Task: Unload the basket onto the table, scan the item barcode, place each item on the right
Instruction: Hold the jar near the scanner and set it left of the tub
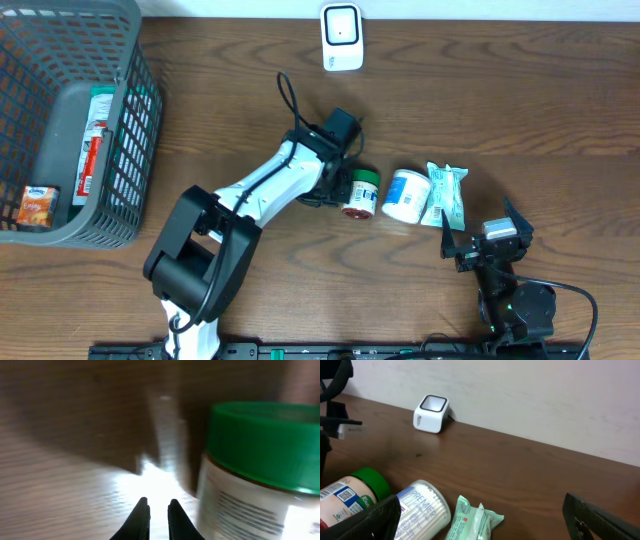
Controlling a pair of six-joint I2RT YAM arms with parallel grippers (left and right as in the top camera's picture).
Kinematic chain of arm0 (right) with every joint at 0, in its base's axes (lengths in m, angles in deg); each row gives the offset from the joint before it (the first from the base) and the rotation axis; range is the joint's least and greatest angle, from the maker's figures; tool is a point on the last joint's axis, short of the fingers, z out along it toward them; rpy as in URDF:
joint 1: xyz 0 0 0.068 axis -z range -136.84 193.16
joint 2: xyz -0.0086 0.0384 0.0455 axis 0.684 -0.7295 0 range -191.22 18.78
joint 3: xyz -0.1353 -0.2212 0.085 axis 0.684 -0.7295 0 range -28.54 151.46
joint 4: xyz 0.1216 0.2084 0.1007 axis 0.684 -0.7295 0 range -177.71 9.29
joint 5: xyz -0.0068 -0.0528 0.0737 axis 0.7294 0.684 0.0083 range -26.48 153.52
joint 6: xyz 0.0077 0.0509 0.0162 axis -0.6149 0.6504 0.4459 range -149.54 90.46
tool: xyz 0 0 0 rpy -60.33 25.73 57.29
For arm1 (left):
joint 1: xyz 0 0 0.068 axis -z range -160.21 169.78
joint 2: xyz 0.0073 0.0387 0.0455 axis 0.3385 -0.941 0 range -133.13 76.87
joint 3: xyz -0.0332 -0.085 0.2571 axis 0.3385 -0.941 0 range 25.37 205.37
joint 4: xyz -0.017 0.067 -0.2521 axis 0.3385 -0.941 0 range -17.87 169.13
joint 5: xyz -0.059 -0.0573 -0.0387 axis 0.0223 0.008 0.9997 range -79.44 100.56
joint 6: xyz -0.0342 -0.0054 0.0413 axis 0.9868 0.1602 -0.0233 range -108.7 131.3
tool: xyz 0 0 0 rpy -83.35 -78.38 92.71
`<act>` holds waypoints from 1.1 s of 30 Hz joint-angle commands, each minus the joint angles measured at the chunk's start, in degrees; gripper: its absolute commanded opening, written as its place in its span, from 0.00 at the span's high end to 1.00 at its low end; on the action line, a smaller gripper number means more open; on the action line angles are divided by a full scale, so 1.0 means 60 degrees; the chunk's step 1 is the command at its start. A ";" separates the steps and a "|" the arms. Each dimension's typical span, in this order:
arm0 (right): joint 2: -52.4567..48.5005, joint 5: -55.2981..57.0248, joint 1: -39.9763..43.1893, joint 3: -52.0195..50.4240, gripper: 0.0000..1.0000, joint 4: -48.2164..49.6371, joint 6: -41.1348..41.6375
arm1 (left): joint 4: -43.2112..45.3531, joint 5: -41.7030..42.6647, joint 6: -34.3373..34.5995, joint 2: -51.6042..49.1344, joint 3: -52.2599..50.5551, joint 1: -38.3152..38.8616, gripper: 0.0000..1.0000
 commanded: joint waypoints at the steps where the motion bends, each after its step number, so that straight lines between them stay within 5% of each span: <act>1: 0.0051 -0.0015 -0.0055 -0.0015 0.01 -0.0036 0.0000 | 0.0015 0.0262 -0.0055 0.0029 0.0007 0.0266 0.89; 33: 0.0051 -0.0015 -0.0055 -0.0015 0.01 -0.0036 0.0000 | 0.0335 -0.0925 -0.0350 0.0069 0.0390 0.0076 0.78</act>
